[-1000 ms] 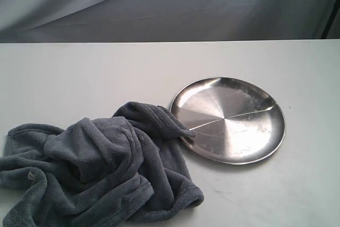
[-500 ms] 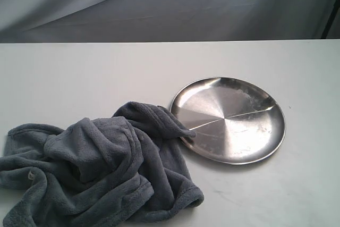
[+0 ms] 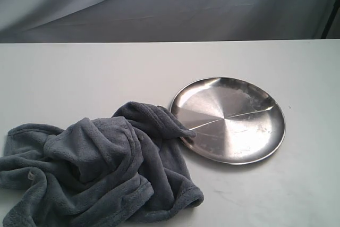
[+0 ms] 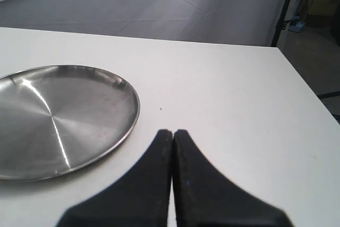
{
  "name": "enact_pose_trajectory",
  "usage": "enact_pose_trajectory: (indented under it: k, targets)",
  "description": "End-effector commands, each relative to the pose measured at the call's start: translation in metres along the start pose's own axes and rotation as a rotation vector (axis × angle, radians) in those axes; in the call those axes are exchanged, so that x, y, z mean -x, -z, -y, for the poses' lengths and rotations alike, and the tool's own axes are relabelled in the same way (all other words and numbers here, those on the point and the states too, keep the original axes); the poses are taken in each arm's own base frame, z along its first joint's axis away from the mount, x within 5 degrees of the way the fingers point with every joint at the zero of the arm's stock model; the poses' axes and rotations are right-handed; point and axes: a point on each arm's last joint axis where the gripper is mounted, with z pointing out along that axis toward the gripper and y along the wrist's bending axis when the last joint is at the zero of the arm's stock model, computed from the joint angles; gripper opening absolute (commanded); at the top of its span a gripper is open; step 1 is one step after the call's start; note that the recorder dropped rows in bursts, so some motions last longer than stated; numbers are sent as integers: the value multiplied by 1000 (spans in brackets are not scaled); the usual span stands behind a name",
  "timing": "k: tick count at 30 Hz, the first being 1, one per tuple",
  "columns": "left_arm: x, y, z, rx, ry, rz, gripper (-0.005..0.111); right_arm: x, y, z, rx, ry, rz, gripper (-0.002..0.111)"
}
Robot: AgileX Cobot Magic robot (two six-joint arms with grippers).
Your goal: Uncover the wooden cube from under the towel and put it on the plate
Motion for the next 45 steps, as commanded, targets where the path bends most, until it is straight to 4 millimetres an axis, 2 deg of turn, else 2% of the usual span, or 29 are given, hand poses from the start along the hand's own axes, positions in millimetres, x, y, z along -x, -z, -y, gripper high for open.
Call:
enact_pose_trajectory:
  k: [1,8,13,17,24,29,33,35,39,42,45]
  targets:
    - [15,-5,3,-15,-221,-259,0,-1,0,0,-5,-2,3,0]
    - [49,-26,23,-174,-366,-507,0,-1,0,0,-5,-2,3,0]
    - [55,-49,34,-204,-425,-660,0,-1,0,0,-5,-2,3,0]
    - [57,-76,41,-166,-465,-743,0,-1,0,0,-5,-2,3,0]
    - [48,-127,71,-180,-596,-924,0,-1,0,0,-5,-2,3,0]
    - [26,-156,100,-204,-648,-1042,0,-1,0,0,-5,-2,3,0]
    - [5,-171,116,-225,-700,-1112,5,-1,0,0,-5,-2,3,0]
    - [-6,-181,124,-244,-696,-1130,6,-1,0,0,-5,-2,3,0]
    - [-23,-200,140,-245,-550,-1187,6,-1,0,0,-5,-2,3,0]
    - [-23,-214,152,-267,-510,-1205,6,-1,0,0,-5,-2,3,0]
    - [-11,-229,166,-283,-496,-1170,6,-1,0,0,-5,-2,3,0]
